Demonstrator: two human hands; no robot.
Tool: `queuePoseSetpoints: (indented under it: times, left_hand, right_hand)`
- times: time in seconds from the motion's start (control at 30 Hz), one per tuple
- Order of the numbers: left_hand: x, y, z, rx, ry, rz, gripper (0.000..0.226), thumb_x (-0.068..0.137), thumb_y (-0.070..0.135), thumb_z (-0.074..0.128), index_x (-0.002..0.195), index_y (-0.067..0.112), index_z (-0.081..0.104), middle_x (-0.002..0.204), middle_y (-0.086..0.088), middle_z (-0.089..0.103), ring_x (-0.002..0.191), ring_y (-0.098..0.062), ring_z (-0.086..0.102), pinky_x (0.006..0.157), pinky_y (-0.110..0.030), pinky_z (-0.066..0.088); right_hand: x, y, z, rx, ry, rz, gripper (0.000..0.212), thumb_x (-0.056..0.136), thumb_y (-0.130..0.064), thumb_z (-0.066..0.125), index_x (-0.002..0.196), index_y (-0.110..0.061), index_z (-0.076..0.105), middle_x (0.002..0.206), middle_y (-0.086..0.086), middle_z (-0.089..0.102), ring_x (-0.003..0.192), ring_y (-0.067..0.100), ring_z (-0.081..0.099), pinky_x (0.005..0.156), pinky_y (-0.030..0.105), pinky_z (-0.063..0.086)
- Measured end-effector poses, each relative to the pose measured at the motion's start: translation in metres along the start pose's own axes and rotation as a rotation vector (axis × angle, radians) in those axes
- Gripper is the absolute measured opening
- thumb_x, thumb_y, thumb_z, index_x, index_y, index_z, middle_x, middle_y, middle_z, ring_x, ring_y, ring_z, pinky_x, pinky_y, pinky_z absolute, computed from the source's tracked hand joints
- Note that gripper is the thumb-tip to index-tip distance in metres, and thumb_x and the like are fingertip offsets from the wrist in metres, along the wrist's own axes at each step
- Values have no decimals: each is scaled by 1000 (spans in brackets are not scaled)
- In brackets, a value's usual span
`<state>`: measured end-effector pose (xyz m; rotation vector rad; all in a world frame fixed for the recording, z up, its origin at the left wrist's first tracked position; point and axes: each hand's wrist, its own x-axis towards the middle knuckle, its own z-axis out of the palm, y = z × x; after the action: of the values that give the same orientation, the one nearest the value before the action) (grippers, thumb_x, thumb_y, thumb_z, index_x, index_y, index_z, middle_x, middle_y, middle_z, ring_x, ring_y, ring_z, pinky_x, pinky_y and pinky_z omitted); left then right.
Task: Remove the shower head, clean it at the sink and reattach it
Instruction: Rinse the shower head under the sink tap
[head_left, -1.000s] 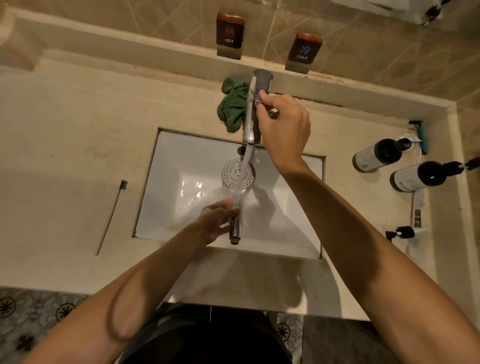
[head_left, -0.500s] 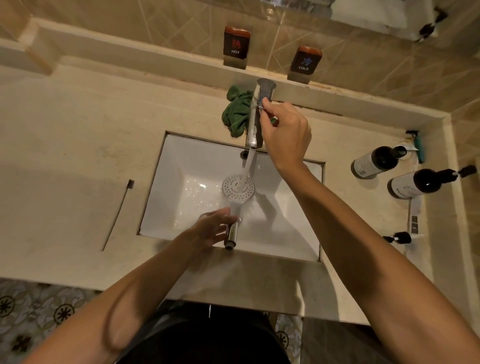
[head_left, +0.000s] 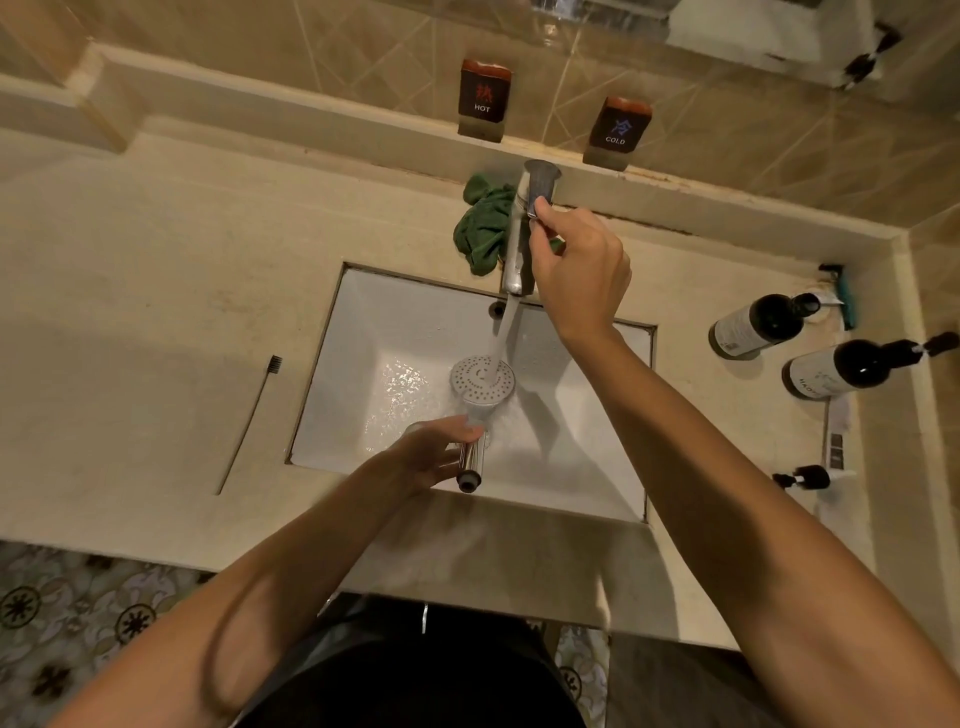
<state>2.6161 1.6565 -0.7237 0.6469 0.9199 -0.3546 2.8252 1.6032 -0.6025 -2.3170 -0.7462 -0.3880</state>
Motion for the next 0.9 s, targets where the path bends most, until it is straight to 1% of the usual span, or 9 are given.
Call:
queuePoseSetpoints:
  times: [0.07, 0.17, 0.3, 0.5, 0.57, 0.63, 0.7, 0.83, 0.9]
  left_hand:
    - [0, 0, 2, 3, -3, 0, 61, 73, 8, 78, 131, 1, 62, 119, -15, 63, 109, -29, 61, 84, -32, 53]
    - [0, -1, 3, 14, 19, -8, 49, 81, 7, 74, 130, 3, 64, 118, -13, 63, 107, -27, 61, 78, -29, 54]
    - [-4, 0, 7, 45, 15, -9, 51, 83, 10, 74, 132, 5, 63, 121, -13, 63, 106, -25, 61, 70, -26, 56]
    - [-4, 4, 10, 95, 10, 43, 46, 90, 15, 71, 133, 5, 61, 141, -23, 57, 124, -32, 60, 70, -27, 57]
    - [-2, 4, 10, 84, 20, 48, 44, 91, 12, 70, 133, 2, 61, 140, -25, 58, 128, -36, 58, 83, -35, 59]
    - [-1, 2, 8, 51, 14, 50, 46, 90, 7, 70, 133, -5, 57, 139, -30, 56, 129, -41, 57, 104, -47, 51]
    - [-2, 1, 5, 26, -7, 50, 51, 88, 4, 71, 133, -11, 55, 133, -33, 58, 125, -43, 59, 111, -48, 45]
    - [-7, 1, 3, 11, -26, 52, 47, 88, 3, 72, 130, -12, 58, 116, -23, 63, 106, -34, 65, 93, -40, 56]
    - [-8, 0, 0, 7, -5, 57, 46, 84, 2, 75, 125, -12, 61, 112, -22, 66, 103, -35, 68, 86, -39, 60]
  right_hand:
    - [0, 0, 1, -11, 0, -5, 23, 99, -26, 66, 117, -21, 79, 82, 3, 73, 69, 20, 63, 56, 26, 40]
    - [-11, 7, 0, -58, -30, -95, 23, 99, -25, 64, 116, -19, 79, 79, 6, 72, 62, 23, 62, 49, 30, 45]
    - [-28, 19, 2, -180, -172, -188, 37, 103, -27, 53, 138, -21, 65, 87, 9, 72, 64, 26, 62, 51, 38, 52]
    - [-28, 17, 4, -185, -100, -190, 34, 97, -21, 61, 129, -19, 72, 75, 8, 70, 55, 26, 57, 48, 27, 34]
    - [-30, 17, 6, -165, -97, -165, 34, 96, -20, 62, 128, -18, 73, 74, 9, 69, 54, 26, 57, 49, 27, 32]
    - [-31, 16, 8, -153, -97, -138, 35, 97, -20, 61, 130, -19, 72, 75, 9, 69, 55, 26, 58, 49, 27, 32]
    - [-34, 16, 9, -140, -109, -103, 37, 99, -22, 59, 135, -21, 69, 77, 9, 69, 58, 25, 58, 50, 28, 34]
    - [-46, 14, 7, -79, -170, -2, 46, 102, -22, 58, 148, -27, 54, 80, 1, 66, 65, 15, 53, 54, 27, 36]
    - [-62, 12, 7, 23, -237, 150, 47, 103, -24, 56, 150, -30, 50, 87, -3, 68, 72, 12, 59, 58, 25, 46]
